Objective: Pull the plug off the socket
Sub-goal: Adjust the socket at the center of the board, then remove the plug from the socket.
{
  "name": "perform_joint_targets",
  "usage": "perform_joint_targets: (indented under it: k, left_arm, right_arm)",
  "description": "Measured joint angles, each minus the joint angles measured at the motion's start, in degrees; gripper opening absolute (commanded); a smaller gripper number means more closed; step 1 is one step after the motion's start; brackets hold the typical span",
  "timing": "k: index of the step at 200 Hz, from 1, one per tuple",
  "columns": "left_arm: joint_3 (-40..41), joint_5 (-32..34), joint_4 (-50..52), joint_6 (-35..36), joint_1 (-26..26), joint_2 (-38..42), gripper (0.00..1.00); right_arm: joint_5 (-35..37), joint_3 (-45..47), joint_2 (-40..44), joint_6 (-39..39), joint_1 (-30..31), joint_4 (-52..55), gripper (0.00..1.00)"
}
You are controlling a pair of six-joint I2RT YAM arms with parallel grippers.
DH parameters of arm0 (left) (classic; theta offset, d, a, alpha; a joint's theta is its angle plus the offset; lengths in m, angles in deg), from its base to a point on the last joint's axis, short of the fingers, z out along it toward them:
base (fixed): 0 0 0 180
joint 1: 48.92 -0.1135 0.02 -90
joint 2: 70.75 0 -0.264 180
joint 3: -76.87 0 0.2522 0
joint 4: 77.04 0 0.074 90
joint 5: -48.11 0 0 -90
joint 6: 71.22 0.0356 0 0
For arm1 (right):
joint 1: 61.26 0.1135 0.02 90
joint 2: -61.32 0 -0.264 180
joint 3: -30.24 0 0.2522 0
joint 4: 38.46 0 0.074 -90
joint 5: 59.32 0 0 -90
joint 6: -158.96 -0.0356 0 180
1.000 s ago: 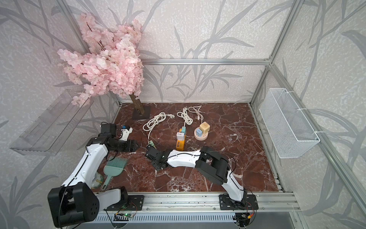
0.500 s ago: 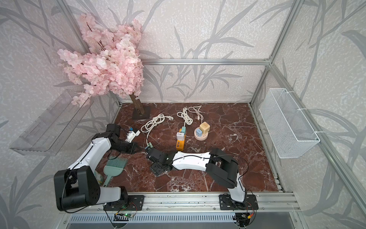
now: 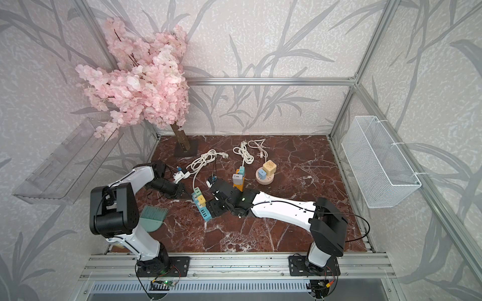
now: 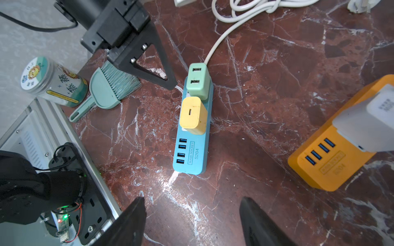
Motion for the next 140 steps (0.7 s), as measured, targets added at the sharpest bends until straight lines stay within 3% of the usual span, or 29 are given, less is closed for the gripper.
perform_joint_targets:
  k: [140]
  left_arm:
    - [-0.11,1.73,-4.15,-3.06,1.16,-4.28,0.00]
  right_arm:
    - [-0.42,-1.95,-1.44,-1.64,0.07,0.52,0.69]
